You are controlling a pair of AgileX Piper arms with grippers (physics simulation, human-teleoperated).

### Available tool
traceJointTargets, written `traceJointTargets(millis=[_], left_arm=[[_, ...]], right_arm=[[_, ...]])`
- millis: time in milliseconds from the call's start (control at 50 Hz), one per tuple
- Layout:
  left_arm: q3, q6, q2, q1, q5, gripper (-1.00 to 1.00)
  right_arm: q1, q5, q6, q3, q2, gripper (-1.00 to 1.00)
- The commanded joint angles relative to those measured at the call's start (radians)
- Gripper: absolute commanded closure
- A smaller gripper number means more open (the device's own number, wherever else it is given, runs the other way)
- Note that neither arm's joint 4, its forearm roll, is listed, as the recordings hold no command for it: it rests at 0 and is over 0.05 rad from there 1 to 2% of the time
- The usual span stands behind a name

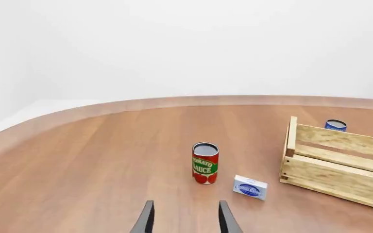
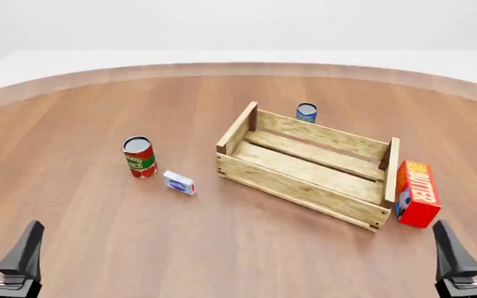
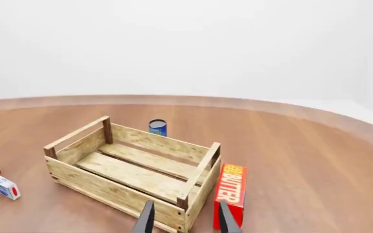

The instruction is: Pick up the butter and put it in the tray.

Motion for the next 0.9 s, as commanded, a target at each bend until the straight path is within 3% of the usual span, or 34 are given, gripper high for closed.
traceJointTargets(millis=[20, 140, 660, 900], left_arm=[[0.000, 0.000, 0.000, 0.000, 0.000, -1.00], [0.000, 0.000, 0.000, 0.000, 0.000, -1.00], [0.000, 0.000, 0.000, 0.000, 0.000, -1.00], [0.000, 0.000, 0.000, 0.000, 0.000, -1.00]], right_arm=[[-0.001, -0.022, -0.009, -0.001, 0.034, -1.00], [-0.016, 0.018, -0.007, -0.006, 0.002, -1.00], [-0.058, 0.002, 0.003, -0.031, 0.060, -1.00], [-0.091, -0.089, -0.012, -0.003, 0.142, -1.00]])
